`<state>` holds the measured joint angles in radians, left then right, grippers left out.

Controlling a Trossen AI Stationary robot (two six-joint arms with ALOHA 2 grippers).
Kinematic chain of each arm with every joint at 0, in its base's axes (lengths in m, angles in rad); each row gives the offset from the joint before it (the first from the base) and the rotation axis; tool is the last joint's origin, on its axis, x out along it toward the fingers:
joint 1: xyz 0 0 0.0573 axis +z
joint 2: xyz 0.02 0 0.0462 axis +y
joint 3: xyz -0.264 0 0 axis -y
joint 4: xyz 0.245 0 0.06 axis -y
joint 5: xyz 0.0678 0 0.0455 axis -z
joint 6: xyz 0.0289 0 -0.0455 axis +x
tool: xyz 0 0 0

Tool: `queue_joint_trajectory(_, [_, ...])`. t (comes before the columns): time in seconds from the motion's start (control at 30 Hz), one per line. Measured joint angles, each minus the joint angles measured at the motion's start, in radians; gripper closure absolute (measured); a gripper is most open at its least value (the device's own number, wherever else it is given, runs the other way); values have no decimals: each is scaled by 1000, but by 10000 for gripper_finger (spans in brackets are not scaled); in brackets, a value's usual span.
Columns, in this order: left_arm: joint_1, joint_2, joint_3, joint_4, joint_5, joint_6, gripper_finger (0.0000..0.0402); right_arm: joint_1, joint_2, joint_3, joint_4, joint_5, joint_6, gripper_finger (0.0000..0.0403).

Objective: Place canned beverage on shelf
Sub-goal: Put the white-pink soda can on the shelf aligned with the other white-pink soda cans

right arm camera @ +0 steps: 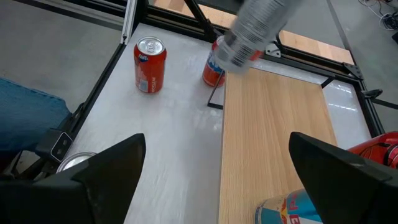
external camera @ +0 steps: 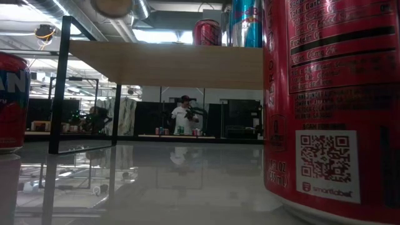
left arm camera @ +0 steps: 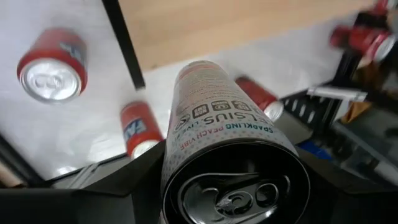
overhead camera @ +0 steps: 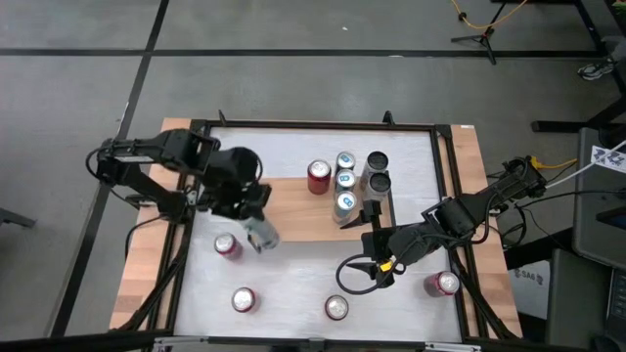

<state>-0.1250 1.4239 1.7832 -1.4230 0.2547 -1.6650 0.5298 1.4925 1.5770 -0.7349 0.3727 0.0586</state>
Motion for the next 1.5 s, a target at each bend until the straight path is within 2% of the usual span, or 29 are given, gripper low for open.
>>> queue_joint_trajectory(0.17, [84,0,0,0,-20,-1,152,0,0,0,0,0,0,17])
queue_joint_trajectory(0.43, [163,6,0,-4,-128,-8,152,0,0,0,0,0,0,17])
queue_joint_trajectory(0.8, [171,72,1,-26,-103,-2,152,0,0,0,0,0,0,17])
queue_joint_trajectory(1.5, [170,75,1,-65,-110,-6,150,0,0,0,0,0,0,17])
